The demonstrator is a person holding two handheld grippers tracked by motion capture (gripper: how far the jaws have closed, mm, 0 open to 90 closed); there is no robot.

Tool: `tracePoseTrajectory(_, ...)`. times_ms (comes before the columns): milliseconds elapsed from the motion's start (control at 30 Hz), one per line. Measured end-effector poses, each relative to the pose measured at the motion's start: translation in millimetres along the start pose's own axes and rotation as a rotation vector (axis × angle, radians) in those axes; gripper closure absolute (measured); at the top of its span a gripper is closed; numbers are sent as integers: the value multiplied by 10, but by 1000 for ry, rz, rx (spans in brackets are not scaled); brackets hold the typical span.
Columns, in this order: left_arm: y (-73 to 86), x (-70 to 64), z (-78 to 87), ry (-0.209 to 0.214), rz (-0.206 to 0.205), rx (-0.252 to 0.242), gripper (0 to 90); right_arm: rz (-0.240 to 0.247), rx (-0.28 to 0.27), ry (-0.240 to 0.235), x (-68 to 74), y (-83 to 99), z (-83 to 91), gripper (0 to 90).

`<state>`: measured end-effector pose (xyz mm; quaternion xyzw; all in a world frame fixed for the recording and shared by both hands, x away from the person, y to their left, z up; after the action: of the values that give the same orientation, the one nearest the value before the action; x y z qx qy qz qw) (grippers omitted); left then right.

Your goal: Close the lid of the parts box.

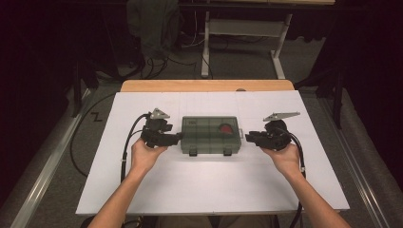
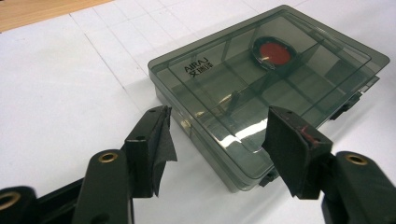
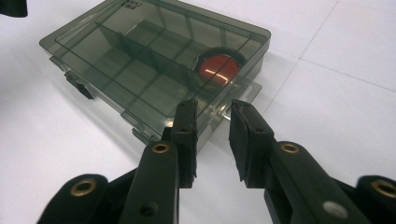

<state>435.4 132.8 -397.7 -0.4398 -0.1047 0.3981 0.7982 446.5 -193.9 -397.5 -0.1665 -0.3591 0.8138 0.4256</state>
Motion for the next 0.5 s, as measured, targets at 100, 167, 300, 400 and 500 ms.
tracePoseTrajectory(100,15,5,15,1,13,-2,405,-2,-8,4,-10,6,21,737)
tracePoseTrajectory(167,23,12,27,0,20,-8,400,-3,-13,5,-17,12,38,735)
tracePoseTrajectory(300,42,29,60,-7,30,-18,390,-1,-19,7,-33,29,60,730)
tracePoseTrajectory(400,56,45,88,-16,29,-19,383,-6,-24,8,-47,41,81,725)
tracePoseTrajectory(500,68,52,115,-15,32,-33,395,-9,-25,9,-60,54,98,721)
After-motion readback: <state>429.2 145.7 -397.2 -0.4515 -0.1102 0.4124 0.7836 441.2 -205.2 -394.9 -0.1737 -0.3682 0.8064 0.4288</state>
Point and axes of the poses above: each handheld gripper's, and its own axes: z roughly backward along the jaws, y roughly out of its underside, x roughly to its left, the point moved 5 cm from there along -z, roughly forward along the jaws, and after that the axes turned 8 degrees about y, right-handed, at the moved point
